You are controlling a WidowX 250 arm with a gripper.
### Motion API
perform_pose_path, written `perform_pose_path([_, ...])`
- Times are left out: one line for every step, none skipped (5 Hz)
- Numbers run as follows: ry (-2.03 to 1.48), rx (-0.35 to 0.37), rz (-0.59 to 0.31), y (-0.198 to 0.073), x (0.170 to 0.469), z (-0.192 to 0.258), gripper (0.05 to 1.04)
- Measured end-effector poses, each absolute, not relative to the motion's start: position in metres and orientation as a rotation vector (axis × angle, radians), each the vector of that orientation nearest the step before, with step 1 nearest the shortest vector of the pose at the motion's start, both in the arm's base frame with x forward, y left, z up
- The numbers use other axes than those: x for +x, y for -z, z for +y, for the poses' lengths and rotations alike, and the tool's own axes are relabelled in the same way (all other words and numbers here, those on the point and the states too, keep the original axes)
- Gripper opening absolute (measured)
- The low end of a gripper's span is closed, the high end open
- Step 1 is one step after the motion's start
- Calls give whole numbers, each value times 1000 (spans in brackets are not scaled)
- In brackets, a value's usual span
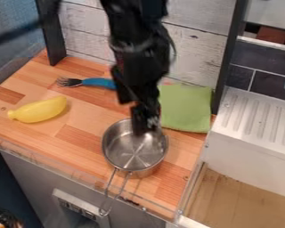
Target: Move silver pan on the other side of the table
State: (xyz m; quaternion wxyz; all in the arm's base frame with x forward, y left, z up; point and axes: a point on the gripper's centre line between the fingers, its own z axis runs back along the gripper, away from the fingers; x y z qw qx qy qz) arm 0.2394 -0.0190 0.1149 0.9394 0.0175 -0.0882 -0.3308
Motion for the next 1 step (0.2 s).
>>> perform_pose_path([671, 35, -182, -116, 239, -18, 1001])
